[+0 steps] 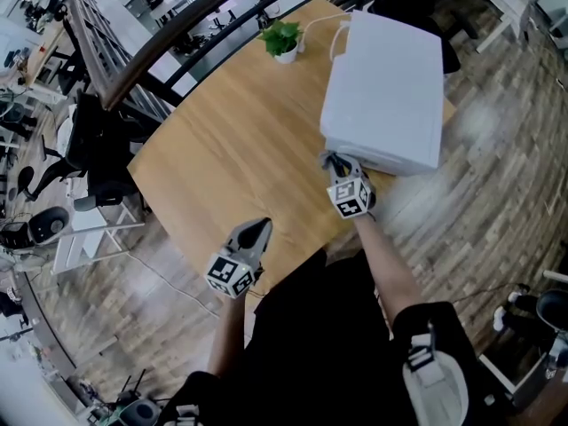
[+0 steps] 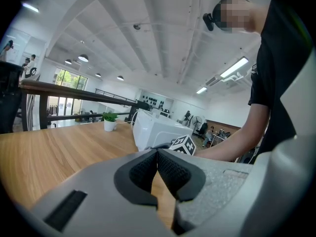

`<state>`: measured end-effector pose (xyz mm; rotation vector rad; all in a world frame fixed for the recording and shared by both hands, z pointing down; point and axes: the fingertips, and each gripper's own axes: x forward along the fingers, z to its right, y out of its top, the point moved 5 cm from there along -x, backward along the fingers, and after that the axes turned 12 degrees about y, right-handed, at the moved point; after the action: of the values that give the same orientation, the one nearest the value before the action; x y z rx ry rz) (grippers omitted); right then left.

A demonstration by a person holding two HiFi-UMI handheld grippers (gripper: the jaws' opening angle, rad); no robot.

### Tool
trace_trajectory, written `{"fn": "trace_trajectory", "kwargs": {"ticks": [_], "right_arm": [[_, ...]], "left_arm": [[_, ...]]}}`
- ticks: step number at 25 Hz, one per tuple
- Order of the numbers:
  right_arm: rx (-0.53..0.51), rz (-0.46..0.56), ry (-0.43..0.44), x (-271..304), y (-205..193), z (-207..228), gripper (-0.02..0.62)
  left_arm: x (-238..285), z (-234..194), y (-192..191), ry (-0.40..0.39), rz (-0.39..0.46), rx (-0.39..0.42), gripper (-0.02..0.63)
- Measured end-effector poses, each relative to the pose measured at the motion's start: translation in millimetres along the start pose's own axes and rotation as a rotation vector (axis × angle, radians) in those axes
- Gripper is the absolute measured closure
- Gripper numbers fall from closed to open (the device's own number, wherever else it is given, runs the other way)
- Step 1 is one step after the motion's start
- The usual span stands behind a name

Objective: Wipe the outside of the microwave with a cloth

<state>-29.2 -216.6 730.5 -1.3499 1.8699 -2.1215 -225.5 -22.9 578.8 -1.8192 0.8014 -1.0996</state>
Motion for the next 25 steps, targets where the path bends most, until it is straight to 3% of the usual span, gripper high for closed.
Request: {"fn": "trace_trajectory", "kwargs": {"ticks": [25], "right_arm": [[0.047, -0.054, -0.086, -53, -49, 36, 0.56]], "left_arm": [[32, 36, 6, -0.091, -0.019, 0.04, 0.603]]}}
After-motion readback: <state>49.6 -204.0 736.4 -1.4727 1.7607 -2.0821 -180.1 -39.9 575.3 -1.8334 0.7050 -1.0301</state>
